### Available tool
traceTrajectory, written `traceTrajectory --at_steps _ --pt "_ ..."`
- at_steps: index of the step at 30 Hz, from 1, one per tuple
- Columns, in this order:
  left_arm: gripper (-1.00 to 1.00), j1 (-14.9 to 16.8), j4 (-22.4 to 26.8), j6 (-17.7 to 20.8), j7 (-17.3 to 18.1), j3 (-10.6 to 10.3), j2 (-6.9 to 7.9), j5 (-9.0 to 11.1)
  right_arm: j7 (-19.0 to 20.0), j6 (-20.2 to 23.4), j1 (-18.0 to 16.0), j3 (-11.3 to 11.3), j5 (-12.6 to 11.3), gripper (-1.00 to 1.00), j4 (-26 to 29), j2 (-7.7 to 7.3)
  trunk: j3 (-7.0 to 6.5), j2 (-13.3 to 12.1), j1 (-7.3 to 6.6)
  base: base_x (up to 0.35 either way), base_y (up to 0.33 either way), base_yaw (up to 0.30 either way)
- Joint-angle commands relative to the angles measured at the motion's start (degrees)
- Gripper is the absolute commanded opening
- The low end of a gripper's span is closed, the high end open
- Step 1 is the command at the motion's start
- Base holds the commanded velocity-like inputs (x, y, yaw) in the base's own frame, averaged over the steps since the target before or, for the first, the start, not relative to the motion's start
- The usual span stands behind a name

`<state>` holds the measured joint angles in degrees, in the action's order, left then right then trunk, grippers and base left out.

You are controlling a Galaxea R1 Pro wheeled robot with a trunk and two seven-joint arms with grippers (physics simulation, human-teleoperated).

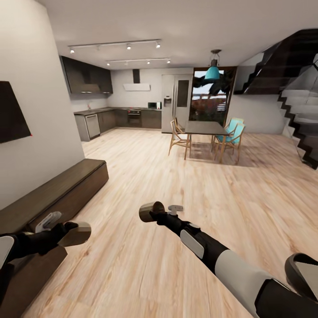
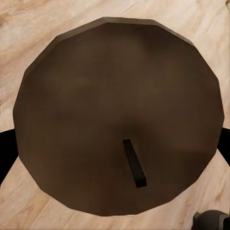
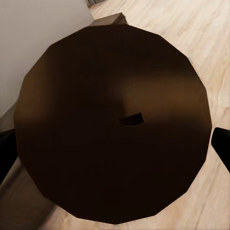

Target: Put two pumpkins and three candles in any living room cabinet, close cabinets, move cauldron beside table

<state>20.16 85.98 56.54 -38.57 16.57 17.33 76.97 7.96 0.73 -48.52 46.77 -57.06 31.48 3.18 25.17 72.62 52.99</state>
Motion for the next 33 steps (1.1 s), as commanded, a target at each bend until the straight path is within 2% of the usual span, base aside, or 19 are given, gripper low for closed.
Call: traceTrajectory --at_steps 1,6,8,11,20,28,33 --pt "-1.0 0.05 0.06 0.06 -0.63 0.04 -0.02 0.72 0.04 0.07 -0.09 0.15 -0.51 -1.0 0.02 -0.01 0.12 0.04 0.03 0.329 -0.002 0.193" --pt "-1.0 0.05 0.08 0.06 -0.55 0.04 -0.18 1.18 0.04 0.06 -0.09 0.16 -0.51 -1.0 -0.01 -0.01 0.44 0.04 0.03 0.329 -0.044 0.191" --pt "-1.0 0.05 0.11 0.05 -0.56 0.01 -0.14 3.02 0.01 0.12 -0.09 0.16 -0.51 -1.0 0.0 -0.01 0.57 0.04 0.03 0.195 -0.062 0.19" --pt "-1.0 0.05 0.12 0.06 -0.61 0.04 0.15 4.4 -0.01 0.14 -0.09 0.16 -0.51 -1.0 -0.01 0.02 0.4 -0.76 -0.41 0.05 -0.016 0.188" --pt "-1.0 0.0 0.07 0.06 -0.62 0.17 0.34 4.59 -0.03 0.25 -0.09 0.16 -0.58 -1.0 -0.01 0.05 -0.63 -4.37 -2.38 0.004 -0.001 0.186" --pt "-1.0 -0.06 0.06 0.06 -0.63 0.3 0.48 4.5 -1.23 0.63 -0.09 1.24 -0.6 -1.0 0.04 0.09 -1.54 -7.58 -4.14 0.0 0.0 0.18" --pt "-1.0 -0.12 0.06 0.09 -0.63 1.84 0.51 4.56 -2.08 0.85 -0.09 1.35 -0.7 -1.0 0.06 0.16 -2.1 -9.58 -5.24 0.0 0.0 0.178"
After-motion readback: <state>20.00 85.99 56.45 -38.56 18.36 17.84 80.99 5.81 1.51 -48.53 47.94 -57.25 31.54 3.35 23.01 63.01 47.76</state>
